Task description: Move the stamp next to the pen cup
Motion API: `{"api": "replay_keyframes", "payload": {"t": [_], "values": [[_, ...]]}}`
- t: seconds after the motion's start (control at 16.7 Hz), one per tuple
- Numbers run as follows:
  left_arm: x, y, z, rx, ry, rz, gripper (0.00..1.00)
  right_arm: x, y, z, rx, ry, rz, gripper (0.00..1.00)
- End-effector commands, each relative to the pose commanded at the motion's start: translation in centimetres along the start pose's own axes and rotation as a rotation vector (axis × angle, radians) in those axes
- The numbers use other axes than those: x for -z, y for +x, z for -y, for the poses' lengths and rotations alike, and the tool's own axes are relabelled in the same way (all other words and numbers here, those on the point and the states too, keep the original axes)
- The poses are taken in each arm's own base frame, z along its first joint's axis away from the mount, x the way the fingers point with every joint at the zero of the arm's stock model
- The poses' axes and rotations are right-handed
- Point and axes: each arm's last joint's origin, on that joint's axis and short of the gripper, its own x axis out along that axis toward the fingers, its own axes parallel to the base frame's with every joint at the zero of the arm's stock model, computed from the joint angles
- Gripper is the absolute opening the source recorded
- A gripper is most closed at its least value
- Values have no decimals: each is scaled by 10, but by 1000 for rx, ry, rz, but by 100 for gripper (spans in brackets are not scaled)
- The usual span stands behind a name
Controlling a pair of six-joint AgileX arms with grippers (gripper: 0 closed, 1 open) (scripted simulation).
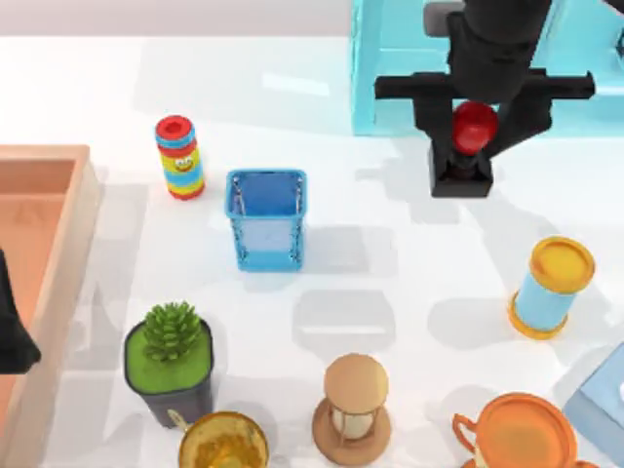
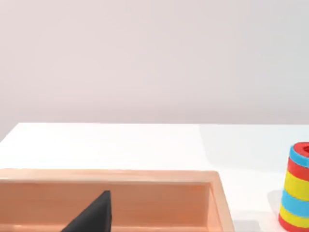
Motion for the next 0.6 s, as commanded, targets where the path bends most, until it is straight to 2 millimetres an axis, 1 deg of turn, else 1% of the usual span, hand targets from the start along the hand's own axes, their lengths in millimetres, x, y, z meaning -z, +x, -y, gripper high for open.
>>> {"api": "replay_keyframes", "payload": {"t": [0.12, 0.18, 0.24, 0.3, 0.36, 0.6], "values": [[0, 0, 0, 0, 0, 0, 100, 7, 11, -48, -5, -8, 24, 0], [0, 0, 0, 0, 0, 0, 100, 11, 16, -65, -6, -9, 32, 0], [0, 0, 0, 0, 0, 0, 100, 14, 20, -77, -7, -9, 37, 0], [0, 0, 0, 0, 0, 0, 100, 17, 22, -84, -8, -9, 41, 0], [0, 0, 0, 0, 0, 0, 100, 17, 23, -87, -8, -9, 42, 0], [0, 0, 0, 0, 0, 0, 100, 17, 24, -85, -10, -4, 39, 0]]}}
